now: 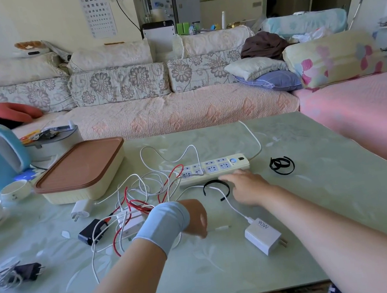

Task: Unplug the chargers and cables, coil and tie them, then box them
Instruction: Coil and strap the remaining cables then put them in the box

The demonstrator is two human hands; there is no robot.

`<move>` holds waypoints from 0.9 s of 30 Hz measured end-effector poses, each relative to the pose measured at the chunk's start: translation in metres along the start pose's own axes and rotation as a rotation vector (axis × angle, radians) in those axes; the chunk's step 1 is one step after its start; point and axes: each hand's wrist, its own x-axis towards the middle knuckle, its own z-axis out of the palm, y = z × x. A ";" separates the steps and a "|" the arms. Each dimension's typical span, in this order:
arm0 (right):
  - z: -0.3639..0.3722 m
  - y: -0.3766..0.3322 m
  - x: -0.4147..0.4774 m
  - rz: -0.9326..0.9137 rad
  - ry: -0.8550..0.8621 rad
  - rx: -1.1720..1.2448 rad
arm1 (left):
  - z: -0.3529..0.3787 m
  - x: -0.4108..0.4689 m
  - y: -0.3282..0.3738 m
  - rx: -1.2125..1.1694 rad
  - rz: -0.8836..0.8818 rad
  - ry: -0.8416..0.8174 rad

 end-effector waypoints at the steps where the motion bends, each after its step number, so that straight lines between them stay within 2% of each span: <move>1: 0.000 0.001 0.001 -0.011 -0.028 -0.048 | -0.002 0.002 0.001 -0.049 0.009 0.036; 4: -0.002 0.004 0.004 0.004 0.019 -0.190 | -0.008 0.007 0.004 -0.172 0.034 0.123; 9: -0.015 0.023 -0.005 0.210 0.059 -0.374 | -0.013 0.012 0.015 -0.271 0.097 0.207; 13: -0.022 0.039 -0.011 0.199 0.036 -0.270 | -0.017 0.015 0.027 -0.292 0.132 0.201; 16: -0.040 0.030 -0.019 0.117 0.193 -0.065 | -0.020 0.019 0.034 -0.313 0.152 0.230; 17: -0.046 0.024 -0.025 0.088 0.186 0.092 | -0.021 0.021 0.036 -0.320 0.157 0.258; 18: -0.051 0.017 -0.032 0.058 0.109 0.268 | -0.021 0.022 0.038 -0.325 0.160 0.299; 20: -0.055 0.000 -0.053 -0.006 -0.148 0.456 | -0.022 0.026 0.043 -0.337 0.172 0.398; 22: -0.051 -0.009 -0.071 -0.013 -0.273 0.360 | -0.023 0.029 0.046 -0.333 0.179 0.437; 24: -0.044 -0.009 -0.077 0.016 -0.253 0.210 | -0.018 0.031 0.046 -0.279 0.182 0.427; 27: -0.034 -0.004 -0.076 0.058 -0.200 0.161 | -0.006 0.031 0.038 -0.192 0.137 0.329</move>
